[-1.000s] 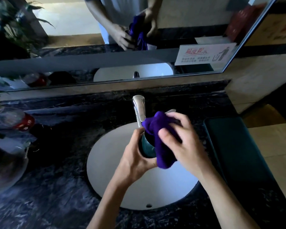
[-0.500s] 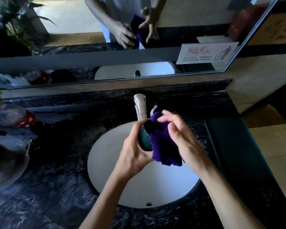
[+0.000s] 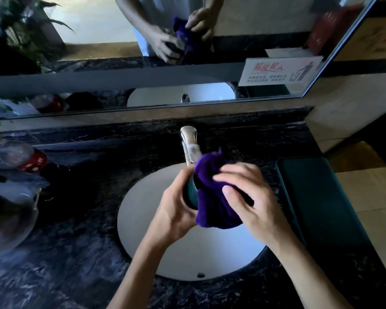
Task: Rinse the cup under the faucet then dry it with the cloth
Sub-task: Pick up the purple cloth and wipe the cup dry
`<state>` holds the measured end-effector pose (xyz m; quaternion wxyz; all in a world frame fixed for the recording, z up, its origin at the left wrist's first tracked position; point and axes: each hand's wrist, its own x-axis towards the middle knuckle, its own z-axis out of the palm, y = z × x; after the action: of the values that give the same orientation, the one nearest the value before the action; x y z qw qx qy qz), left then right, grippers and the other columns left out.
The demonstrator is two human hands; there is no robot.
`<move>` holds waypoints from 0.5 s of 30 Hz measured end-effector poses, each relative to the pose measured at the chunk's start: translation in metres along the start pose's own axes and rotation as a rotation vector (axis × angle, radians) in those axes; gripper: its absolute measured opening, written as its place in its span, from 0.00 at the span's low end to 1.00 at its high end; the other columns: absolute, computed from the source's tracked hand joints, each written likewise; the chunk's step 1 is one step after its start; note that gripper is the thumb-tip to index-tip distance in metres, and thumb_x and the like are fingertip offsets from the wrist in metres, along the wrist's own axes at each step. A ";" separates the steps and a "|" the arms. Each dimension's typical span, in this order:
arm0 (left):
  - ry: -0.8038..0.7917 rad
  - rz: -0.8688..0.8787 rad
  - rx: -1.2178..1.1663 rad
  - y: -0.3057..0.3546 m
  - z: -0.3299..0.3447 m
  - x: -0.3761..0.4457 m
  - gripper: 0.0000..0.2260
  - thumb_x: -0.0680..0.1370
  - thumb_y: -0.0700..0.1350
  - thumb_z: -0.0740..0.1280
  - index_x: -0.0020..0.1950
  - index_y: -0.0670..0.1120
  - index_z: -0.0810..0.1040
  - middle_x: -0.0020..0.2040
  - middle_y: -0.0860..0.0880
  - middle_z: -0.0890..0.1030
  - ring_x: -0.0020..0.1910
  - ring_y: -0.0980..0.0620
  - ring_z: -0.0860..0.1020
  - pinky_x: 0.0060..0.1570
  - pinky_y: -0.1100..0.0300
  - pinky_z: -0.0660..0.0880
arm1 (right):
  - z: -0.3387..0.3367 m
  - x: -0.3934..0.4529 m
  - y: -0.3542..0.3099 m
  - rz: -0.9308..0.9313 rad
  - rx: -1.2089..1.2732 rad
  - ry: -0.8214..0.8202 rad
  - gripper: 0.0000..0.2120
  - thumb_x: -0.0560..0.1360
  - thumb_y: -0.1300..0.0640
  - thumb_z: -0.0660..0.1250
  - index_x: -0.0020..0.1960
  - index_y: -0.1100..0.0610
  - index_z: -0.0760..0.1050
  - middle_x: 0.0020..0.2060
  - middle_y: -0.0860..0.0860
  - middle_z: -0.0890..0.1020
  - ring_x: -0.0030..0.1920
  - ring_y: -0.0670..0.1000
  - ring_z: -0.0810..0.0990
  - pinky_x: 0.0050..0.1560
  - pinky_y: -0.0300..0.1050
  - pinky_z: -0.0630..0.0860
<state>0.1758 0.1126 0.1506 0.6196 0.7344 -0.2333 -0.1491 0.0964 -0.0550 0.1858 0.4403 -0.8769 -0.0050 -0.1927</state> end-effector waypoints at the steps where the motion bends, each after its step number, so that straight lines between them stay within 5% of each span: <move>1: -0.021 0.002 0.031 0.001 -0.001 -0.001 0.30 0.65 0.51 0.81 0.64 0.51 0.76 0.55 0.59 0.84 0.53 0.56 0.82 0.53 0.54 0.78 | -0.001 0.003 -0.001 -0.037 -0.037 -0.062 0.14 0.80 0.55 0.60 0.57 0.58 0.81 0.57 0.49 0.82 0.65 0.53 0.73 0.67 0.46 0.68; 4: -0.070 0.038 0.202 0.015 -0.002 0.000 0.30 0.62 0.57 0.79 0.61 0.55 0.74 0.52 0.59 0.83 0.50 0.58 0.81 0.51 0.57 0.78 | -0.004 0.011 -0.005 -0.063 -0.137 -0.227 0.23 0.82 0.44 0.55 0.47 0.58 0.81 0.46 0.47 0.83 0.65 0.51 0.71 0.66 0.48 0.67; 9: -0.182 0.077 0.369 0.020 0.000 0.000 0.36 0.61 0.56 0.78 0.66 0.65 0.69 0.55 0.76 0.77 0.54 0.60 0.79 0.53 0.66 0.74 | 0.002 0.020 -0.004 -0.009 -0.333 -0.515 0.34 0.78 0.29 0.36 0.35 0.51 0.69 0.37 0.44 0.79 0.67 0.50 0.72 0.69 0.56 0.58; 12: -0.123 -0.038 0.195 0.009 -0.001 -0.005 0.35 0.60 0.50 0.82 0.62 0.63 0.69 0.56 0.68 0.81 0.55 0.60 0.82 0.52 0.63 0.78 | -0.003 0.020 -0.002 -0.008 -0.089 -0.339 0.31 0.80 0.32 0.42 0.38 0.49 0.75 0.41 0.37 0.79 0.70 0.49 0.73 0.69 0.59 0.61; 15: -0.060 -0.094 0.127 0.006 -0.005 -0.009 0.34 0.60 0.53 0.81 0.63 0.56 0.70 0.53 0.59 0.82 0.49 0.52 0.83 0.49 0.51 0.82 | -0.016 0.016 0.000 -0.067 0.021 -0.152 0.31 0.82 0.37 0.51 0.55 0.59 0.83 0.56 0.48 0.84 0.67 0.51 0.76 0.68 0.52 0.68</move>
<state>0.1700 0.1205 0.1568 0.5567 0.7776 -0.2262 -0.1849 0.1061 -0.0700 0.1997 0.4409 -0.8838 -0.0697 -0.1402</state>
